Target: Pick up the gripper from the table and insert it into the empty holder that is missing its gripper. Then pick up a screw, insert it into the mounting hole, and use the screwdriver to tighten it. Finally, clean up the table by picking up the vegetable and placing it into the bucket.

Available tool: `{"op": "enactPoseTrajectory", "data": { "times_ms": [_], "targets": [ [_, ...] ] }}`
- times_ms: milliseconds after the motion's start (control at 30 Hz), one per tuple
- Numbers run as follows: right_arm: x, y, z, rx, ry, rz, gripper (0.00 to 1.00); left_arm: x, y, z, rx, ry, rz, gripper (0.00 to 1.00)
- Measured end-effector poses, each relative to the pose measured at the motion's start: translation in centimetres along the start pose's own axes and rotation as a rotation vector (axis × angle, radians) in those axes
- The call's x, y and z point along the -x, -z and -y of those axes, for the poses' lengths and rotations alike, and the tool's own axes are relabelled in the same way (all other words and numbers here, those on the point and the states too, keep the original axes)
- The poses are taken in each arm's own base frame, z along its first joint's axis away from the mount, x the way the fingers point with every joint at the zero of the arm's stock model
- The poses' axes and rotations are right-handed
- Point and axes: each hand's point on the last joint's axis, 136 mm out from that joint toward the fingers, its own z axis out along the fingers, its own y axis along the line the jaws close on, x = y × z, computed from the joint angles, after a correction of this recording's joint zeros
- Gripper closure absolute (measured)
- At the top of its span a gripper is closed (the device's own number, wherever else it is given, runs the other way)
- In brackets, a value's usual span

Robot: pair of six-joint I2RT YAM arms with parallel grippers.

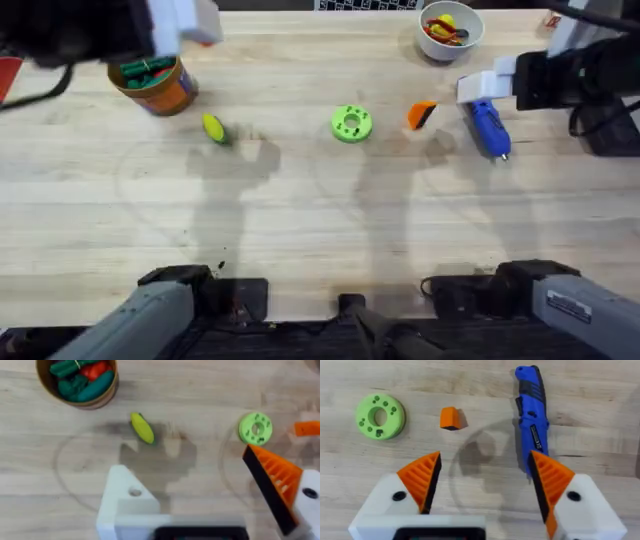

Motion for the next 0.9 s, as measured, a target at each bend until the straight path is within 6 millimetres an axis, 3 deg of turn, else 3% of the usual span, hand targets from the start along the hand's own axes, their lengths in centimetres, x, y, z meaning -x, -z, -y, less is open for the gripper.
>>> {"op": "enactPoseTrajectory", "data": {
  "times_ms": [67, 167, 300, 533, 700, 900],
  "targets": [
    [0.0, 0.0, 0.0, 0.000, 0.000, 0.000, 0.008, -1.1, 1.5, 0.2, -0.006, -0.019, 0.003, 0.016],
    [0.0, 0.0, 0.0, 0.000, 0.000, 0.000, 0.007, -1.3, 3.0, 0.4, -0.007, -0.051, 0.047, 0.015],
    [0.0, 0.0, 0.0, 0.000, 0.000, 0.000, 0.007, -1.1, 3.4, 0.2, 0.008, -0.135, 0.067, 0.015],
    [0.0, 0.0, 0.0, 0.000, 0.000, 0.000, 0.008, 0.3, 1.7, 0.1, 0.016, -0.260, 0.114, 0.016],
    [0.0, 0.0, 0.0, 0.000, 0.000, 0.000, 0.008, 2.8, -0.3, 0.6, -0.006, -0.325, 0.338, 0.015],
    [0.0, 0.0, 0.0, 0.000, 0.000, 0.000, 0.007, 1.4, -2.0, 3.1, -0.127, -0.425, 0.589, 0.015]
  ]
}}
